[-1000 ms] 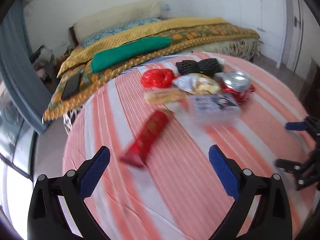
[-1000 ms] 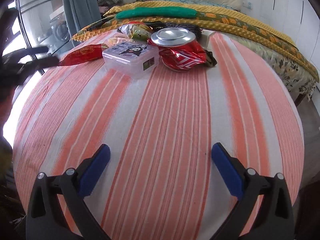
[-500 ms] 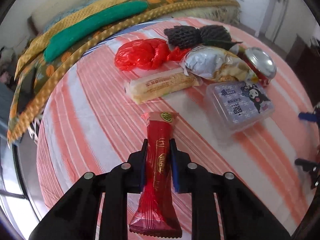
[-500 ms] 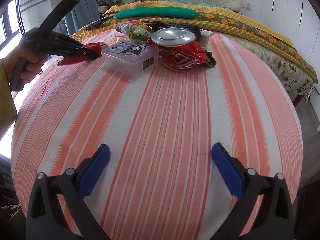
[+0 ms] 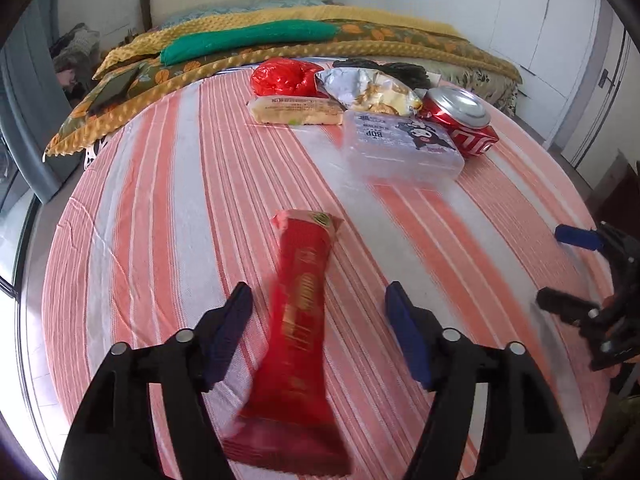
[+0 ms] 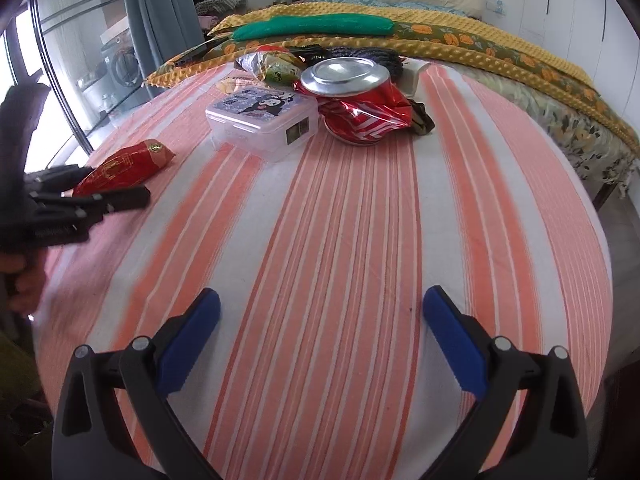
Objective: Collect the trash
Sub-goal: 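Grasp the crushed red soda can with the right tool and lift it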
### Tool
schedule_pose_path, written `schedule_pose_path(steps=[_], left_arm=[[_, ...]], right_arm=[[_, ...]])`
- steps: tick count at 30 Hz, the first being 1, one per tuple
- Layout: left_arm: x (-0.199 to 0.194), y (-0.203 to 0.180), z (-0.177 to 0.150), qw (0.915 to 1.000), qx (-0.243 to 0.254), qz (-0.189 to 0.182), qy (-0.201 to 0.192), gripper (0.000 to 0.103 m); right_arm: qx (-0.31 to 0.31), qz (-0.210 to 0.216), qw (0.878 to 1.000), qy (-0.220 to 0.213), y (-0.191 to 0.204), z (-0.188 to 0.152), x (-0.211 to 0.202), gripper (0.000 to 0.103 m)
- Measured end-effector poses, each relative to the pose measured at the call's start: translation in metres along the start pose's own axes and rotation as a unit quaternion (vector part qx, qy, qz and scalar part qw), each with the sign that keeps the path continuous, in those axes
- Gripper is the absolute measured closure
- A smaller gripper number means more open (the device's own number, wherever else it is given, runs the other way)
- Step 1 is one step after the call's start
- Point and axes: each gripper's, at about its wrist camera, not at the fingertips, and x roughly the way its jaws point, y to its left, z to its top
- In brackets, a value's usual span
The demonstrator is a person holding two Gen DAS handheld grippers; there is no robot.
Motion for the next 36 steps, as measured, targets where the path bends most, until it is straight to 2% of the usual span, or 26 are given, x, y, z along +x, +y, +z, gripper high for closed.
schedule_pose_path(steps=[2, 4, 7, 12, 16, 18, 19, 20, 24, 27, 29, 30, 31, 33, 36], left_arm=[[0.002, -0.004, 0.000, 0.9999, 0.012, 0.001, -0.002, 0.024], [0.005, -0.005, 0.003, 0.9999, 0.016, 0.004, 0.001, 0.021], [0.007, -0.003, 0.004, 0.9999, 0.016, 0.001, 0.003, 0.017], [0.008, -0.004, 0.003, 0.9999, 0.016, -0.002, 0.005, 0.014], [0.009, -0.005, 0.003, 0.9998, 0.018, -0.001, 0.005, 0.013], [0.009, -0.005, 0.003, 0.9999, 0.016, -0.003, 0.005, 0.013], [0.009, -0.005, 0.003, 0.9998, 0.016, -0.003, 0.005, 0.013], [0.009, -0.005, 0.003, 0.9998, 0.017, -0.003, 0.006, 0.012], [0.009, -0.005, 0.003, 0.9998, 0.017, -0.002, 0.006, 0.012], [0.009, -0.005, 0.003, 0.9998, 0.017, -0.003, 0.006, 0.012], [0.009, -0.005, 0.003, 0.9998, 0.018, -0.002, 0.006, 0.012], [0.009, -0.005, 0.002, 0.9998, 0.018, -0.001, 0.006, 0.012], [0.009, -0.005, 0.003, 0.9998, 0.018, -0.002, 0.006, 0.012], [0.009, -0.005, 0.002, 0.9998, 0.017, -0.002, 0.006, 0.012], [0.009, -0.005, 0.002, 0.9998, 0.017, -0.002, 0.006, 0.012]], right_arm=[[0.004, 0.003, 1.000, -0.002, -0.009, 0.011, -0.002, 0.005], [-0.006, -0.012, 1.000, -0.020, -0.019, 0.029, -0.007, 0.005], [-0.050, -0.020, 0.998, -0.040, -0.027, 0.063, -0.005, 0.005], [-0.138, 0.001, 0.990, -0.022, -0.016, 0.109, 0.024, 0.006], [-0.204, -0.021, 0.979, -0.007, -0.007, 0.128, 0.049, 0.014], [-0.220, -0.017, 0.975, -0.010, -0.006, 0.130, 0.053, 0.019], [-0.223, -0.012, 0.975, -0.016, -0.007, 0.131, 0.053, 0.036], [-0.222, -0.007, 0.975, -0.019, -0.008, 0.132, 0.051, 0.038], [-0.173, 0.018, 0.984, -0.028, -0.013, 0.129, 0.031, 0.038], [-0.063, 0.115, 0.991, -0.007, -0.026, 0.113, -0.001, 0.038], [0.019, 0.184, 0.983, 0.014, -0.037, 0.096, -0.013, 0.038], [0.070, 0.220, 0.973, 0.031, -0.046, 0.083, -0.013, 0.038], [0.102, 0.236, 0.965, 0.046, -0.053, 0.072, -0.010, 0.038], [0.148, 0.241, 0.957, 0.063, -0.068, 0.055, -0.005, 0.038], [0.216, 0.241, 0.945, 0.048, -0.101, 0.039, -0.004, 0.037]])
